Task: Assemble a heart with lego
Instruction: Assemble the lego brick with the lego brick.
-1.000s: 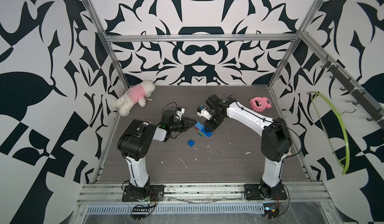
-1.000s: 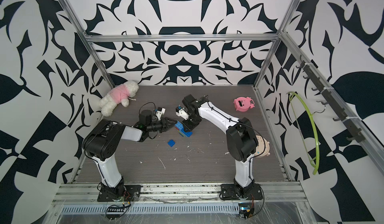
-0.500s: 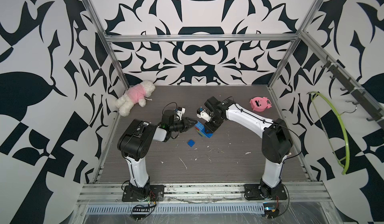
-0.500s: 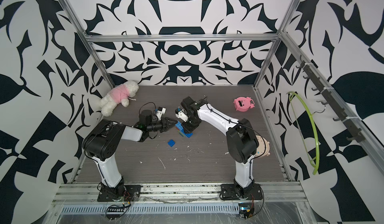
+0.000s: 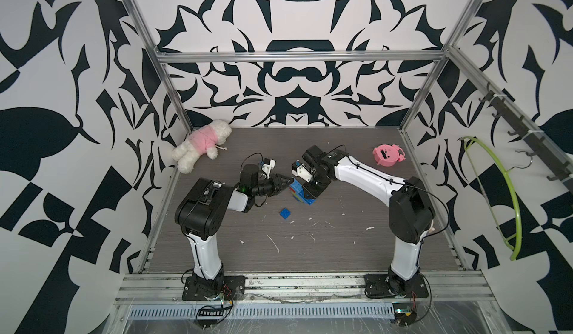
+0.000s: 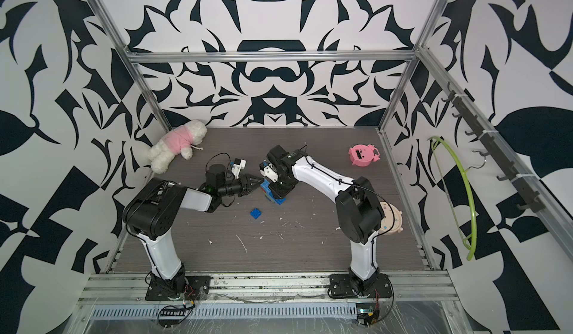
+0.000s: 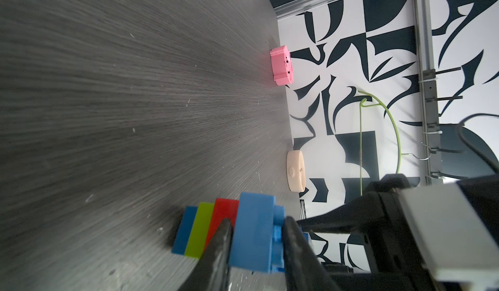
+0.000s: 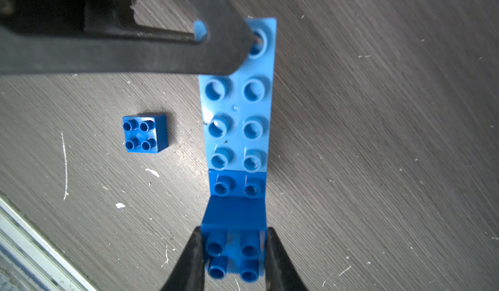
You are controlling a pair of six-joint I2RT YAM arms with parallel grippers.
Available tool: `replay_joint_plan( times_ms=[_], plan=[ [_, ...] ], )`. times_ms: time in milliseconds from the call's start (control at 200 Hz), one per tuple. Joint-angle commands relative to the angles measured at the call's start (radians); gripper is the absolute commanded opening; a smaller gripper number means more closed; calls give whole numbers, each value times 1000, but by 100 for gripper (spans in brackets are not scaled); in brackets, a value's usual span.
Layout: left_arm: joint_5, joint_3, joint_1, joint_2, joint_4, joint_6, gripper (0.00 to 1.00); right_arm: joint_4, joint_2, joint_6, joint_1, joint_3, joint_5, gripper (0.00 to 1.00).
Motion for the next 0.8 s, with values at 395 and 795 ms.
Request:
replay_joint_plan(
  times_ms=[395,795],
  plan=[
    [-8,-36,0,4,-35,3,34,-95,-69,23,5,70,55,45],
    [-16,-38,0,-25,-47,3,34,136,-201,149,171,-72,42,47]
  ],
)
